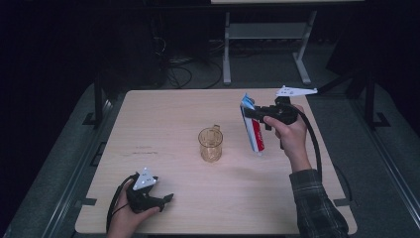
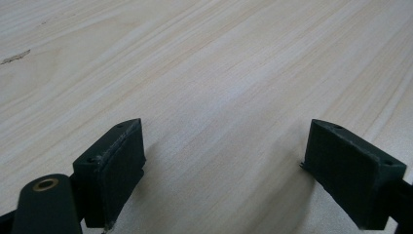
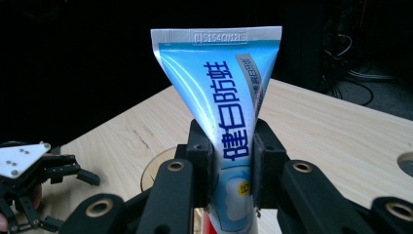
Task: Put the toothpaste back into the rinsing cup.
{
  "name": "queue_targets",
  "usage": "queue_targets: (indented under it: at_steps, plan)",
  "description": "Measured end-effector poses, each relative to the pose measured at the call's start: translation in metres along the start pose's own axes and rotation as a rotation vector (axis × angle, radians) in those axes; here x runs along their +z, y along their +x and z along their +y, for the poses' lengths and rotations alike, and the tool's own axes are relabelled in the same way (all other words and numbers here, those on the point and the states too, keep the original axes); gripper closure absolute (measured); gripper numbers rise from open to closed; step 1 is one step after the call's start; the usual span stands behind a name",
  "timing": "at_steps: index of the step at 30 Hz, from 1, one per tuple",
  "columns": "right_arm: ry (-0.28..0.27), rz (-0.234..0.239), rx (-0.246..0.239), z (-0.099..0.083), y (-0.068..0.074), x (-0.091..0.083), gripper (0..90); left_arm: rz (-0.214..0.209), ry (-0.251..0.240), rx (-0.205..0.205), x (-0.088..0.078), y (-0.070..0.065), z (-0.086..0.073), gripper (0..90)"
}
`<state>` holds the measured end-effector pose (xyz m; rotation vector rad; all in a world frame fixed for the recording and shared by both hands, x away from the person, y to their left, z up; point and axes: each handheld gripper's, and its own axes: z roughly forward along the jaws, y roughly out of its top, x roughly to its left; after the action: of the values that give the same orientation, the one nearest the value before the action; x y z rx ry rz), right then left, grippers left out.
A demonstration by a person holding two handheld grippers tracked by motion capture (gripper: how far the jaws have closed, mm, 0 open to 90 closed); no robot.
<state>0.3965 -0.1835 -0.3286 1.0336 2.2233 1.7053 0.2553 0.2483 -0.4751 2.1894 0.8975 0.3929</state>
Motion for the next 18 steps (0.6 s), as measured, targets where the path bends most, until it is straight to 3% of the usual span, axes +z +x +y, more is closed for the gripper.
queue_targets:
  at_steps: [18]
  plan:
    - [0.005,0.041,-0.066,0.031,0.017,0.029,73.7,-0.003,0.000,0.004,0.000,-0.001,0.000,13.5]
